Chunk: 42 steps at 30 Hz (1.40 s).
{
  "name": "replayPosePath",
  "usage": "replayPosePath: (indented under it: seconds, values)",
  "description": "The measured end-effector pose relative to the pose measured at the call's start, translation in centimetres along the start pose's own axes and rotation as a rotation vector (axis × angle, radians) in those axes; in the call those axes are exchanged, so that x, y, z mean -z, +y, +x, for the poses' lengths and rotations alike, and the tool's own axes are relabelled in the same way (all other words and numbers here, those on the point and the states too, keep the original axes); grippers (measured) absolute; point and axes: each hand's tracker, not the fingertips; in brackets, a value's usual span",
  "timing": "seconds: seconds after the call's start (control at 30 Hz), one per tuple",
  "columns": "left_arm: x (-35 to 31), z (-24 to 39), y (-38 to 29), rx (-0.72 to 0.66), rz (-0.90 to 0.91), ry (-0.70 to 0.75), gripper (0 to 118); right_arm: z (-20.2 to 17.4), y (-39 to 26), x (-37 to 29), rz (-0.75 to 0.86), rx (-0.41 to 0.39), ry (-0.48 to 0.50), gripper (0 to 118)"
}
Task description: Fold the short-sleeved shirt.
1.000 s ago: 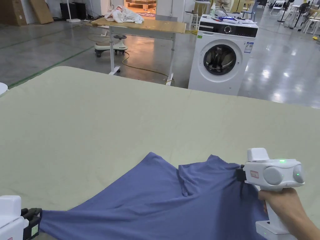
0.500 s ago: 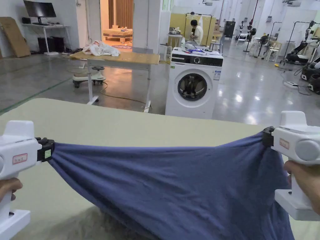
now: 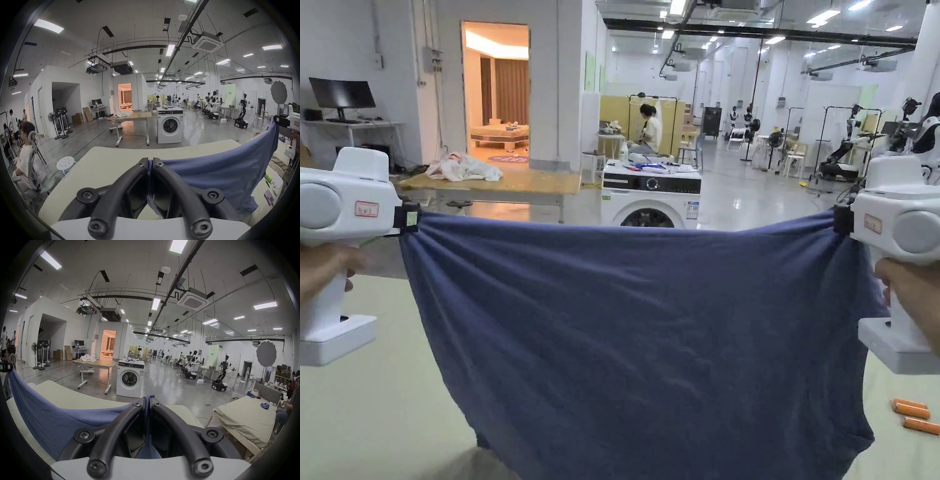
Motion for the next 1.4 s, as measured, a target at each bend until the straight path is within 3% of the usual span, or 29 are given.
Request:
replayPosePath:
  seconds: [0.43, 0.83, 1.17, 1.4]
  values:
    - [6.2, -3.1, 7.3, -0.044, 0.043, 0.038, 0, -1.3, 5.8, 7.1, 0.035, 0.044, -0.003, 2]
    - [9.5, -3.7, 11.4, -0.012, 0.120, 0.110, 0, -2.7, 9.7, 10.3, 0.110, 0.016, -0.016, 2]
    - [10.4, -2.6, 4.5, -0.015, 0.054, 0.088, 0, -2.6, 2.6, 9.9, 0.033, 0.007, -0.014, 2]
    - [7.5, -2.4, -3.9, -0.045, -0.011, 0.050, 0, -3.2, -5.0, 4.6, -0.056, -0.003, -0.004, 2]
